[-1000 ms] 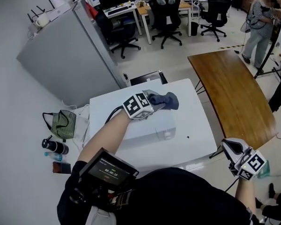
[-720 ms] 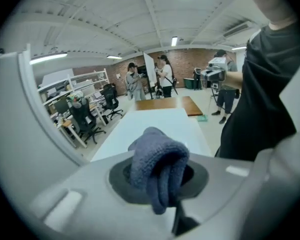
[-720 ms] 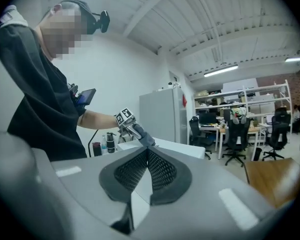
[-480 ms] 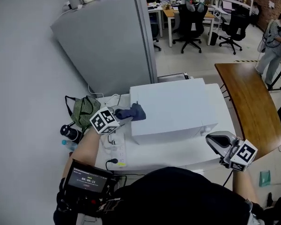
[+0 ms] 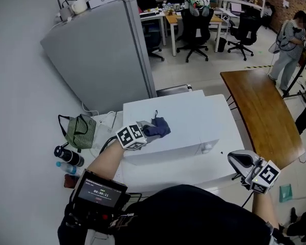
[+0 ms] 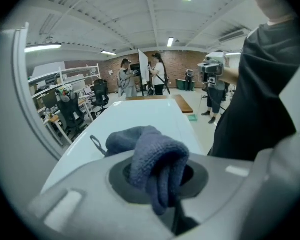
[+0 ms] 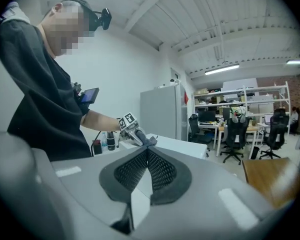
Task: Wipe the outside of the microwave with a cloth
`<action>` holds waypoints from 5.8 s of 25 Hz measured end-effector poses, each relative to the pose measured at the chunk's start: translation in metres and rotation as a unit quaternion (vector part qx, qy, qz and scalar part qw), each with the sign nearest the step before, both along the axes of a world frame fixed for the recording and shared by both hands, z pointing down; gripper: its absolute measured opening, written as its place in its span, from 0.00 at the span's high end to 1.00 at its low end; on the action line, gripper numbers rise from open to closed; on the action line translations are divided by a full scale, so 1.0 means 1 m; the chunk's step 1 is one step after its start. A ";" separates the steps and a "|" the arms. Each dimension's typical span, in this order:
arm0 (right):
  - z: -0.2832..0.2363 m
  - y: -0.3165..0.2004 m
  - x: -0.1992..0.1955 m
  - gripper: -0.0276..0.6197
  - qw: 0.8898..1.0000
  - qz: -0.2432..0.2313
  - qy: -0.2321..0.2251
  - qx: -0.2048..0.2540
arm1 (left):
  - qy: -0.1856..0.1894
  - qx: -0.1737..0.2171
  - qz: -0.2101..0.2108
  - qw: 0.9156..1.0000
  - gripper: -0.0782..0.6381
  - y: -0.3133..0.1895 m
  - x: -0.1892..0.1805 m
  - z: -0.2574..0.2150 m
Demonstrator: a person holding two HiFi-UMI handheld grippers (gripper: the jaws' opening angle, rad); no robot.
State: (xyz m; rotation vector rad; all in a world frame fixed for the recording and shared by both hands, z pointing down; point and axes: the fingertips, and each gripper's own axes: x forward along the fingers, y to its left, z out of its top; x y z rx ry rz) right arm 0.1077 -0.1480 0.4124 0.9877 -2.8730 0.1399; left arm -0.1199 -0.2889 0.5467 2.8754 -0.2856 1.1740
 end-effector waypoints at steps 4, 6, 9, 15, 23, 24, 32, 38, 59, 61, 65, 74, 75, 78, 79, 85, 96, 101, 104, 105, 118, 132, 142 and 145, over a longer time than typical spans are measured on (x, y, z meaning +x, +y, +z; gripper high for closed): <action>0.006 0.001 0.093 0.95 0.999 0.039 0.004 -0.005 | -0.016 0.007 0.042 0.999 0.81 -0.017 0.120 0.000; 0.015 0.002 0.147 0.95 0.997 0.070 0.011 -0.014 | -0.014 0.009 0.056 0.998 0.81 -0.027 0.182 -0.001; 0.026 0.006 0.193 0.95 0.994 0.105 0.006 -0.023 | -0.014 0.017 0.078 0.997 0.81 -0.040 0.247 0.006; 0.038 0.014 0.201 0.95 0.993 0.118 -0.003 -0.025 | -0.026 0.053 0.123 0.991 0.81 -0.025 0.279 0.022; 0.012 -0.002 0.082 0.95 0.999 0.038 0.012 -0.003 | 0.012 0.058 0.062 0.996 0.81 0.006 0.114 -0.026; 0.009 -0.003 0.055 0.95 1.000 0.023 0.015 0.000 | 0.010 0.056 0.048 0.997 0.81 0.010 0.076 -0.026; -0.003 0.008 -0.119 0.95 0.995 -0.082 0.052 -0.002 | 0.009 0.031 -0.074 0.997 0.81 0.041 -0.145 -0.017; -0.006 0.013 -0.115 0.95 0.995 -0.073 0.062 -0.002 | 0.000 0.036 -0.042 0.998 0.81 0.047 -0.122 -0.001; 0.032 0.050 0.211 0.95 0.994 0.106 0.003 -0.019 | -0.040 0.055 0.097 0.993 0.81 -0.003 0.274 0.016; 0.028 0.052 0.202 0.95 0.995 0.097 0.004 -0.016 | -0.027 0.056 0.094 0.994 0.81 0.011 0.266 0.006; 0.016 0.048 0.140 0.95 0.998 0.057 0.019 -0.001 | -0.002 0.068 0.063 0.996 0.81 0.033 0.182 -0.021; -0.001 0.059 -0.069 0.95 0.998 -0.050 0.035 0.005 | -0.028 0.069 -0.035 0.997 0.81 0.074 -0.113 -0.008; 0.000 0.064 -0.083 0.95 0.997 -0.059 0.043 -0.001 | -0.027 0.067 -0.040 0.997 0.81 0.077 -0.128 -0.005; -0.003 0.073 -0.108 0.95 0.996 -0.070 0.057 -0.015 | -0.014 0.066 -0.038 0.997 0.81 0.078 -0.144 0.006; -0.004 0.074 -0.109 0.95 0.996 -0.069 0.059 -0.015 | -0.009 0.063 -0.034 0.997 0.81 0.078 -0.144 0.007; -0.003 0.071 -0.068 0.95 0.997 -0.047 0.054 -0.015 | -0.012 0.064 -0.016 0.998 0.81 0.069 -0.086 0.011; 0.005 0.076 0.183 0.95 0.998 0.063 0.026 -0.004 | -0.045 0.059 0.012 0.997 0.81 0.008 0.179 0.014; 0.009 0.091 0.253 0.95 0.993 0.120 0.009 -0.001 | -0.056 0.067 0.034 0.996 0.81 0.004 0.251 0.013; 0.015 0.089 0.255 0.95 0.994 0.111 -0.001 0.001 | -0.049 0.068 0.033 0.996 0.81 0.015 0.261 0.011; 0.017 0.086 0.249 0.95 0.995 0.104 -0.004 0.002 | -0.040 0.067 0.028 0.997 0.81 0.019 0.257 0.008; 0.008 -0.014 0.001 0.95 0.999 -0.032 0.013 0.000 | 0.096 0.088 -0.161 0.978 0.81 0.005 -0.056 -0.065; -0.020 -0.052 -0.194 0.95 0.997 -0.065 0.031 -0.023 | 0.172 0.071 -0.107 0.977 0.81 0.019 -0.182 -0.053; -0.005 -0.041 -0.177 0.95 0.997 -0.065 0.037 -0.026 | 0.204 -0.035 -0.137 0.969 0.81 0.084 -0.194 -0.017; 0.007 -0.012 -0.121 0.95 0.997 -0.073 0.028 -0.018 | 0.213 -0.068 -0.249 0.942 0.81 0.097 -0.177 0.005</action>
